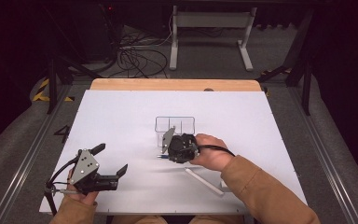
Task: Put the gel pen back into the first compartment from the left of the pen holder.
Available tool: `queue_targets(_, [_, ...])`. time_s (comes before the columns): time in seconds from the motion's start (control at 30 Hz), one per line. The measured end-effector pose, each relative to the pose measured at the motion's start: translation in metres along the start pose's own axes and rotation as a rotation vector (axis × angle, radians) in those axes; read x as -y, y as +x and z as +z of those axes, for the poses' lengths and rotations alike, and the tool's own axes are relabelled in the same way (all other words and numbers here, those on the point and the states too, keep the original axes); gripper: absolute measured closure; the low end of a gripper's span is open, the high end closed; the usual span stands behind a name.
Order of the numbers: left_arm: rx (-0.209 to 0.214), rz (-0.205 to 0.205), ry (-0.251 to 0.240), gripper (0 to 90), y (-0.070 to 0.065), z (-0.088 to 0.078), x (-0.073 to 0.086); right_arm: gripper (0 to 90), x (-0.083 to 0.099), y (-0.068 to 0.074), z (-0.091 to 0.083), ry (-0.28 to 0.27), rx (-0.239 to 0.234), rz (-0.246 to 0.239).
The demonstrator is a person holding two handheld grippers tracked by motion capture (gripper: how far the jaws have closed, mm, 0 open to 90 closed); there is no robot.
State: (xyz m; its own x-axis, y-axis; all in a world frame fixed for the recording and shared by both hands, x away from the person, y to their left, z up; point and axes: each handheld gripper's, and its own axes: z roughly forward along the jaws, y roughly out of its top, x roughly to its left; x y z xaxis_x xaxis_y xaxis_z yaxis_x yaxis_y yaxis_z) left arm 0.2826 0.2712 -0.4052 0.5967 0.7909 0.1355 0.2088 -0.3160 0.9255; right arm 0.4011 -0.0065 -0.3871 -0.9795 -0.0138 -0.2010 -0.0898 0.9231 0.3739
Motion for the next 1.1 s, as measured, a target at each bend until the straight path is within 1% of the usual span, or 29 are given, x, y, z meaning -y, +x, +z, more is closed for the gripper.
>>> queue_targets(0.1, [-0.002, 0.008, 0.004, 3.4, 0.001, -0.001, 0.000, 79.1, -0.001, 0.000, -0.005, -0.017, 0.004, 0.004])
queue_targets(0.23, [0.000, 0.002, 0.003, 3.4, 0.000, 0.000, 0.000, 79.1, -0.001, -0.001, -0.015, -0.072, 0.017, 0.014])
queue_targets(0.4, [0.002, 0.001, 0.004, 3.4, 0.000, 0.000, 0.000, 79.1, -0.001, -0.003, -0.030, -0.162, 0.036, 0.036])
queue_targets(0.43, [0.000, -0.001, 0.002, 3.4, 0.000, 0.000, 0.000, 79.1, -0.001, -0.004, -0.035, -0.195, 0.044, 0.041])
queue_targets(0.47, [-0.001, 0.000, 0.002, 3.4, 0.000, 0.000, 0.000, 79.1, -0.001, -0.004, -0.035, -0.195, 0.044, 0.041])
queue_targets(0.6, [0.002, -0.002, 0.004, 3.4, 0.000, 0.000, 0.000, 79.1, -0.001, -0.005, -0.045, -0.260, 0.052, 0.067])
queue_targets(0.63, [0.000, 0.003, 0.005, 3.4, 0.001, -0.001, 0.000, 79.1, -0.001, -0.006, -0.046, -0.273, 0.055, 0.069])
queue_targets(0.7, [0.002, -0.004, 0.004, 3.4, 0.000, 0.000, 0.000, 79.1, -0.001, -0.006, -0.050, -0.299, 0.062, 0.081])
queue_targets(0.77, [0.000, 0.000, 0.002, 3.4, 0.000, 0.000, 0.000, 79.1, -0.001, -0.007, -0.053, -0.324, 0.067, 0.093])
queue_targets(0.9, [0.000, 0.004, 0.006, 3.4, 0.001, -0.001, 0.000, 79.1, -0.001, -0.008, -0.059, -0.376, 0.080, 0.111])
queue_targets(0.93, [0.002, -0.002, 0.004, 3.4, 0.000, -0.001, 0.000, 79.1, 0.000, -0.009, -0.060, -0.390, 0.083, 0.114])
queue_targets(1.0, [-0.001, -0.001, 0.002, 3.4, 0.000, 0.000, 0.000, 79.0, 0.000, -0.010, -0.062, -0.415, 0.088, 0.122])
queue_targets(1.1, [-0.001, 0.000, 0.001, 3.4, 0.000, 0.000, 0.000, 79.1, 0.001, -0.011, -0.065, -0.458, 0.094, 0.142])
